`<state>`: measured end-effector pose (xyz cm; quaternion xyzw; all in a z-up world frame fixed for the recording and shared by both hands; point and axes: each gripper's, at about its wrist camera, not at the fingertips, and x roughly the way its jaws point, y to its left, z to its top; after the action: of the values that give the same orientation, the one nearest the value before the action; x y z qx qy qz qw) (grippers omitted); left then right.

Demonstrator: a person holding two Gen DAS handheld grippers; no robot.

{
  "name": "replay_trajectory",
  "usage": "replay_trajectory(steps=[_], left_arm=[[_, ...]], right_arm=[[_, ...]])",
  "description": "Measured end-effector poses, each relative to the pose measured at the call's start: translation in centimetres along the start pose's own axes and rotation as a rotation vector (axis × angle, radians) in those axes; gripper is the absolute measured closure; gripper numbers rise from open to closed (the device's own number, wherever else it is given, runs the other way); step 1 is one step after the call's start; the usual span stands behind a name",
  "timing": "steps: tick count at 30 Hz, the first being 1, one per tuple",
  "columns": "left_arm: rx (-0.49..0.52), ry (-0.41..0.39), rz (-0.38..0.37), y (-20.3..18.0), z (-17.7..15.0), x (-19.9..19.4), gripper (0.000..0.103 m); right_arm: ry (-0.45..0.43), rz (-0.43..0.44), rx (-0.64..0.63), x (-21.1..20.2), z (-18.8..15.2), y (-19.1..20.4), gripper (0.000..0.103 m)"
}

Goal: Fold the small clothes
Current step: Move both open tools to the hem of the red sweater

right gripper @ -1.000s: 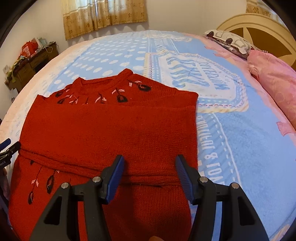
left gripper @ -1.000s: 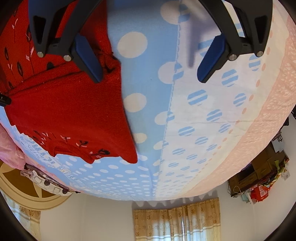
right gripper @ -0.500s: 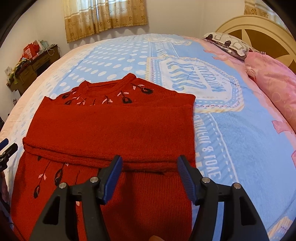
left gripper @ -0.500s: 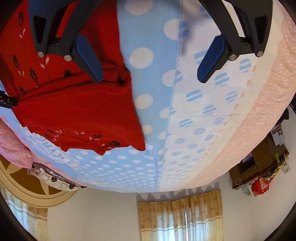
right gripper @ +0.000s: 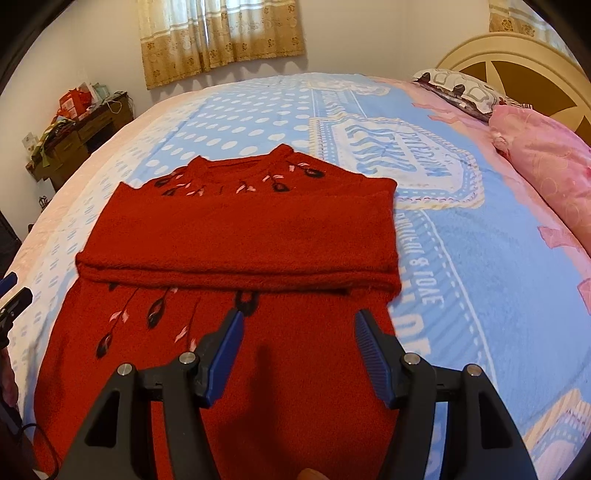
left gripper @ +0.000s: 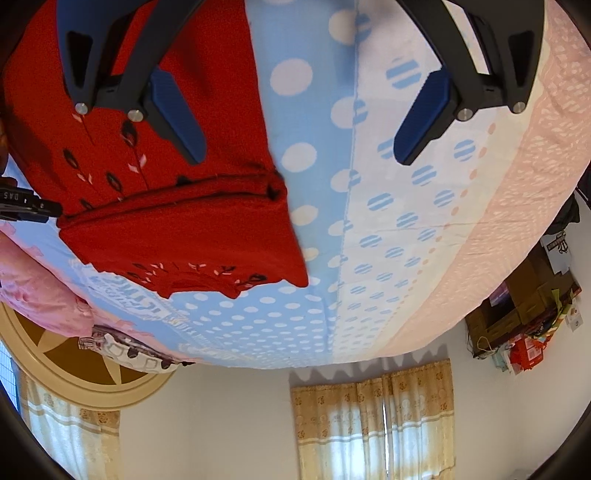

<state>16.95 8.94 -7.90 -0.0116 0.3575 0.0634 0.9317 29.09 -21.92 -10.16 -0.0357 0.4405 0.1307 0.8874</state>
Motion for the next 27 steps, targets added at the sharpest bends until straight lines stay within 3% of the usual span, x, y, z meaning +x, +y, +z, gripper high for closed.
replay_trajectory(steps=[15, 27], left_arm=[[0.049, -0.006, -0.038, -0.3, -3.1, -4.6, 0.0], [0.108, 0.013, -0.073, -0.6, -6.4, -7.5, 0.0]], right_arm=[[0.003, 0.019, -0.042, -3.2, -4.2, 1.8, 0.039], [0.014, -0.013, -0.135, -5.6, -7.3, 3.9, 0.039]])
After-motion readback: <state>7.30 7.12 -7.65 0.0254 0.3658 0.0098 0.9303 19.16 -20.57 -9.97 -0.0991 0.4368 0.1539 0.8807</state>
